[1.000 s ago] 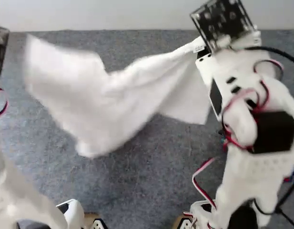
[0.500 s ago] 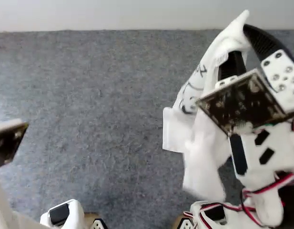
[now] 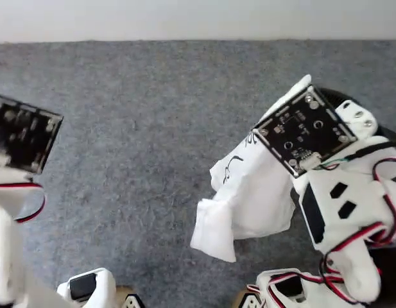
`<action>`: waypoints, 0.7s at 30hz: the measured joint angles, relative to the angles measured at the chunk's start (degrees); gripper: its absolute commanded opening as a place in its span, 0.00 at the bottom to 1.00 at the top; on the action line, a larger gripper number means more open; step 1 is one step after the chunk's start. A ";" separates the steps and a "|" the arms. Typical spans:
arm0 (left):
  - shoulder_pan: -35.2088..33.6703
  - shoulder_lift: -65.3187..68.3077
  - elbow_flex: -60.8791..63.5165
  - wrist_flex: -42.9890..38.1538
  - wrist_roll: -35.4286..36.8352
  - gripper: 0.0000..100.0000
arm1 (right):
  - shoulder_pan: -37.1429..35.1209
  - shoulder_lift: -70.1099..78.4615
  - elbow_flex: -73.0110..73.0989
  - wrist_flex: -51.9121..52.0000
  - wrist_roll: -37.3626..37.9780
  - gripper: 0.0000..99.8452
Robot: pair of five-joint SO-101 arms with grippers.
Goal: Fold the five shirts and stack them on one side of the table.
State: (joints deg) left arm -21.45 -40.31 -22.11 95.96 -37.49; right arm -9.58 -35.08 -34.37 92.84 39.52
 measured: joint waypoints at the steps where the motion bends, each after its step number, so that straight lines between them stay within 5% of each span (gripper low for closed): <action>1: -0.26 0.18 0.88 0.53 1.05 0.02 | -0.62 0.00 0.00 -0.79 -0.79 0.01; 14: -4.66 -4.75 9.85 3.52 3.69 0.02 | -10.20 4.48 0.09 -20.48 -2.29 0.01; 21: -7.65 -10.73 20.04 3.52 3.69 0.02 | -22.42 14.51 0.26 -26.55 5.54 0.01</action>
State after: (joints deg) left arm -29.10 -51.03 -2.07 99.47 -33.80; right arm -32.00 -20.57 -34.11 66.29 45.05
